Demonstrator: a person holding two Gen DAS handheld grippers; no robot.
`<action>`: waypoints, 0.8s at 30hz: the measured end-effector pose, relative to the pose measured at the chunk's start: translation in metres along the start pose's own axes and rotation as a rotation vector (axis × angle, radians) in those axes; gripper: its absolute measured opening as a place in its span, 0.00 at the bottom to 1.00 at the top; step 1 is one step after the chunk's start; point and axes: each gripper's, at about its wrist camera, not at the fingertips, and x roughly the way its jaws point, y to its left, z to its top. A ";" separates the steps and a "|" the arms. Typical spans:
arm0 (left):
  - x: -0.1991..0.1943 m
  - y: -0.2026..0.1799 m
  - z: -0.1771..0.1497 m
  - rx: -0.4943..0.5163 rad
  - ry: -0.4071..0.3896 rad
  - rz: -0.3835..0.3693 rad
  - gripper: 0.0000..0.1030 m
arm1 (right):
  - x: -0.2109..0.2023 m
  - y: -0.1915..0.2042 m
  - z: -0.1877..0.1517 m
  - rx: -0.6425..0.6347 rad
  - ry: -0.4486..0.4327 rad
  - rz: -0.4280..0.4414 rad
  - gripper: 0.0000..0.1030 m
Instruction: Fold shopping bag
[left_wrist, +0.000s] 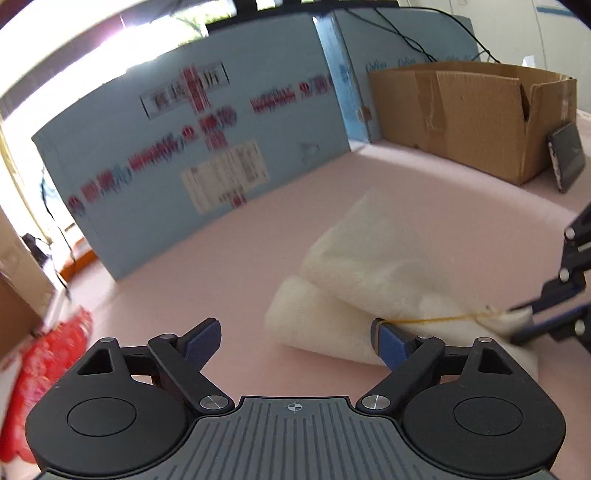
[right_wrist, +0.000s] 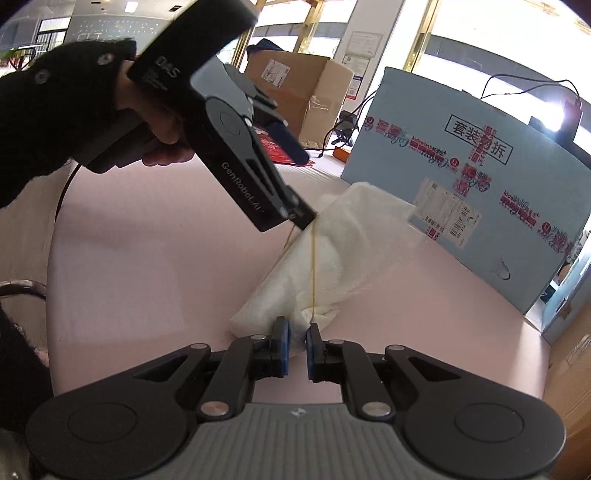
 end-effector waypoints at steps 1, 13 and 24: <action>-0.004 0.008 -0.008 -0.017 -0.015 -0.069 0.88 | 0.000 -0.002 0.000 0.019 0.001 0.009 0.10; -0.037 -0.086 0.002 0.360 -0.132 -0.013 0.88 | 0.001 -0.013 0.005 0.108 0.010 0.026 0.10; 0.029 -0.043 0.045 0.045 -0.062 0.001 0.89 | 0.001 0.022 0.000 -0.284 -0.023 -0.059 0.10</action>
